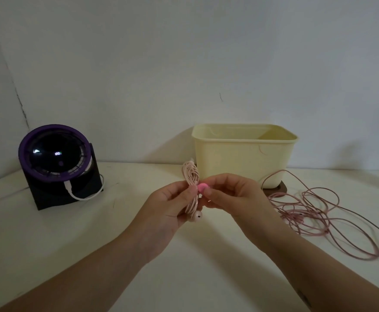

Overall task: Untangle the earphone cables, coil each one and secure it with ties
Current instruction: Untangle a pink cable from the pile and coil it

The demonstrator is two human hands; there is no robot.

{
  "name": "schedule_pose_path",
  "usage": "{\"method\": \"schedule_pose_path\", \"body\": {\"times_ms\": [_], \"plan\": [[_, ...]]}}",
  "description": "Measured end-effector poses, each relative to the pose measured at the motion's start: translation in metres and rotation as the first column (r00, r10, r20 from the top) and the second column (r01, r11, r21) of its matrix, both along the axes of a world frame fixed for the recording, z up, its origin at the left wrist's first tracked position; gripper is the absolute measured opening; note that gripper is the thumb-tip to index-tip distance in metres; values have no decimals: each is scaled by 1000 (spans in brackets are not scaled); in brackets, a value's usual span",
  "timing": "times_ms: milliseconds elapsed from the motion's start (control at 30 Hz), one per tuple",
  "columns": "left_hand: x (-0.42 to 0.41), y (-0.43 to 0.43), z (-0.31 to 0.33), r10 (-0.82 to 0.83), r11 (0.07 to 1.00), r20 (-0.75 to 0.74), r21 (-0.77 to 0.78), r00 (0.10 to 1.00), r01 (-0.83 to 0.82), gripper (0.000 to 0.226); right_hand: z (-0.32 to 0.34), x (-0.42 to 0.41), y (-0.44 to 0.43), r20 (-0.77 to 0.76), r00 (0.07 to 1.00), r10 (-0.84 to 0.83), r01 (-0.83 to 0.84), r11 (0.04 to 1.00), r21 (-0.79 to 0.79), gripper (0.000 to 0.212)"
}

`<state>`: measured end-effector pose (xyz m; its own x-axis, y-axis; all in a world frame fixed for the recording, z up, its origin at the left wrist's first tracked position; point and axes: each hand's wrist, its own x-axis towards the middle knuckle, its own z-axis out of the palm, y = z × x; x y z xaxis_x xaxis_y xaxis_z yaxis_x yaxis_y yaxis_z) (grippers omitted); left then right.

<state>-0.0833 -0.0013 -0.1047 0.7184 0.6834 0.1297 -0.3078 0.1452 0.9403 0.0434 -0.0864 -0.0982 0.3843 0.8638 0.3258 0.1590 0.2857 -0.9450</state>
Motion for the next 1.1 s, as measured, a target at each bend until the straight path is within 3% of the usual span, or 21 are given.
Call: {"method": "schedule_pose_path", "body": {"times_ms": [300,700,800,900,967,1100], "plan": [[-2,-4,4,-89,989,-53,-126,995,82,24,0,1,-2,373,923,-91,80,996,46,7],[-4,3,4,-88,969,-76,-238,993,68,22,3,5,-8,654,746,-125,85,992,94,12],[-5,2,3,-91,984,-103,-161,991,73,19,3,5,-6,522,849,-83,102,995,-8,3],[-5,1,0,-19,999,-191,46,981,28,16,3,8,-3,213,977,-3,42,983,-180,11],[-5,3,-2,55,983,-225,181,973,-14,17,4,8,-3,40,996,85,-71,962,-265,12],[-6,6,-3,73,955,-243,297,967,3,30,1,8,-2,-129,983,134,-165,946,-279,16]]}}
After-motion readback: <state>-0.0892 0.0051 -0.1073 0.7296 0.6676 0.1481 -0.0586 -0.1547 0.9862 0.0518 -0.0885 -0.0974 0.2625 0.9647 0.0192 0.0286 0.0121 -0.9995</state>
